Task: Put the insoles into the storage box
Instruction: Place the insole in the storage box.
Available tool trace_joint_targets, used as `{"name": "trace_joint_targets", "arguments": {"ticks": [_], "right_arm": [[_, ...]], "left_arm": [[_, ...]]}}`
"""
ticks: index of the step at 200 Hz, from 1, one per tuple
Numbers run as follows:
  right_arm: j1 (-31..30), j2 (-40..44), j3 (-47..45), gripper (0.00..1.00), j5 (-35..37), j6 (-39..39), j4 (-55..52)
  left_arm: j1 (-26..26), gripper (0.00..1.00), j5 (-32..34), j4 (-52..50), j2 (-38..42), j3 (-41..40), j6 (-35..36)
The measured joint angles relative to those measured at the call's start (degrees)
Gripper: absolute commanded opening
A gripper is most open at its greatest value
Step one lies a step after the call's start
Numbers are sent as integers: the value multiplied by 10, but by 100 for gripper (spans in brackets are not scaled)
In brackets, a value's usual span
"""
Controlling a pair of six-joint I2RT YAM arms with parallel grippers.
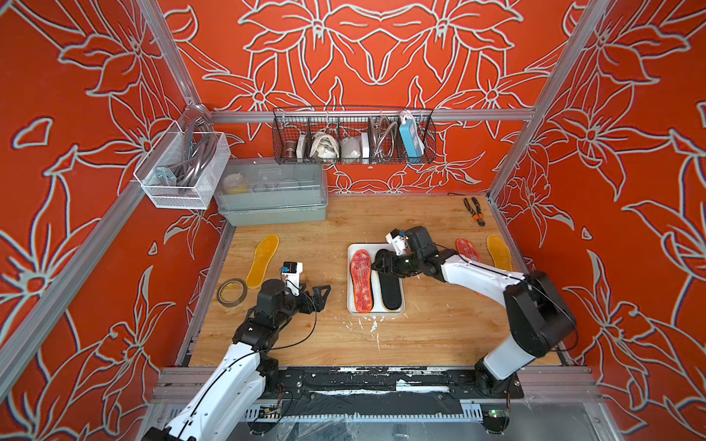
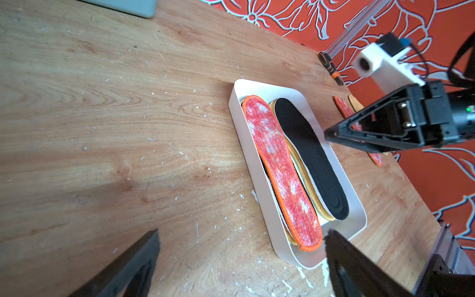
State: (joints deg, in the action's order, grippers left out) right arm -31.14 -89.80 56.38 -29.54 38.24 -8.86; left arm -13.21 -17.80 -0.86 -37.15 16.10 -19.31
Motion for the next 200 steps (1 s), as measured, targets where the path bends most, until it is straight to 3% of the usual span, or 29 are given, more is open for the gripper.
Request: {"name": "trace_joint_targets", "arguments": {"ticks": [24, 51, 65, 87, 120, 166, 200], "right_arm": [[45, 65, 0, 70, 132, -49, -83], [117, 74, 0, 74, 272, -89, -150], [165, 60, 0, 75, 313, -103, -171], [238, 35, -2, 77, 348, -112, -184], [309, 2, -5, 79, 365, -113, -175], [366, -94, 45, 75, 311, -120, -162], [369, -162, 101, 59, 265, -132, -162]], "left_arm": [[-62, 100, 42, -13, -26, 53, -12], [-222, 100, 121, -9, -108, 142, 1], [-277, 99, 139, 4, -166, 180, 4], [-323, 100, 144, 26, -259, 224, 7], [-360, 99, 137, 36, -351, 278, 18], [-364, 95, 129, 48, -359, 290, 29], [-364, 91, 139, 50, -337, 278, 30]]}}
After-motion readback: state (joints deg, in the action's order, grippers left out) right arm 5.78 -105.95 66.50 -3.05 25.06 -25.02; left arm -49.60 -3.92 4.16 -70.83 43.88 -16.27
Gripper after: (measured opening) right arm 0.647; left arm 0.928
